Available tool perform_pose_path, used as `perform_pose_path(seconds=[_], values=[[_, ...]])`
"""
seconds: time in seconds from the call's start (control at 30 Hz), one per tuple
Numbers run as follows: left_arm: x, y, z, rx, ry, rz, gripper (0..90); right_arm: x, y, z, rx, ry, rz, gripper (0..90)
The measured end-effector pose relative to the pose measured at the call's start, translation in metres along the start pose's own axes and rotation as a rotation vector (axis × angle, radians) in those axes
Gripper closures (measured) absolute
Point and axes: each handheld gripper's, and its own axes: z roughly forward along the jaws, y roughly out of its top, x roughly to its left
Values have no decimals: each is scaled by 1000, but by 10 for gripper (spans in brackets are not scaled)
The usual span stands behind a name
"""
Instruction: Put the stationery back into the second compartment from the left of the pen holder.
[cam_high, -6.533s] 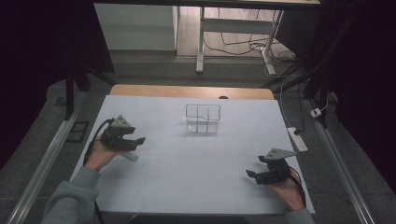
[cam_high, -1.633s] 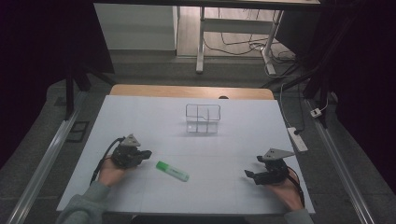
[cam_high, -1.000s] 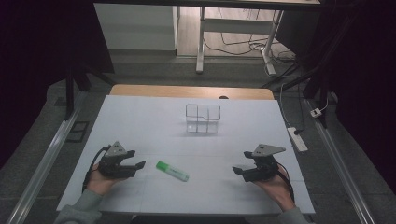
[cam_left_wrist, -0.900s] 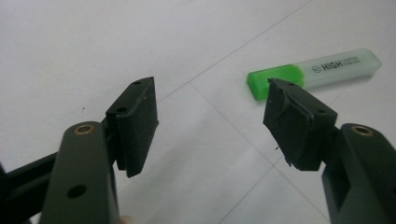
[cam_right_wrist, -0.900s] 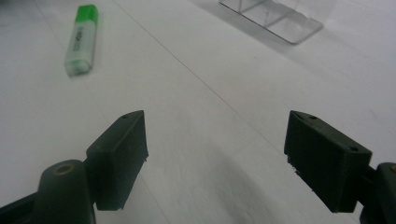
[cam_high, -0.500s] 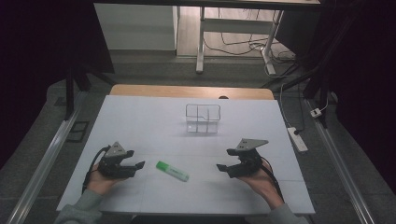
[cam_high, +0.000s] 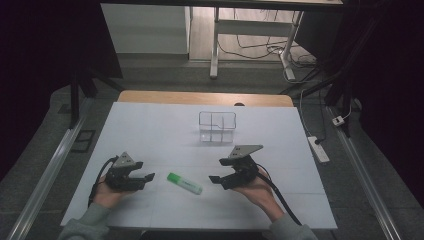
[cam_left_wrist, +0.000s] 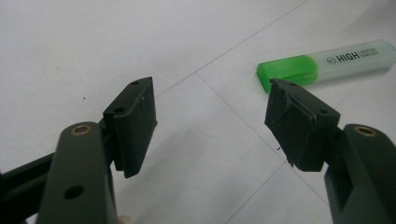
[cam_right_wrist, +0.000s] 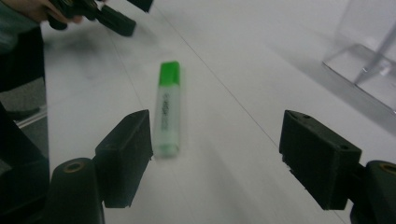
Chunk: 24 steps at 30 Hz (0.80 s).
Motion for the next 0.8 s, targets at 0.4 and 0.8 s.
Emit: perform_pose_path(seconds=[0.4,0.8], values=[[1,0,-1,-6,2,-1,329,27,32,46,55,34,-72,272],[1,-1,0,-1,4,-1,327,28,33,89,163,41,-70,295]])
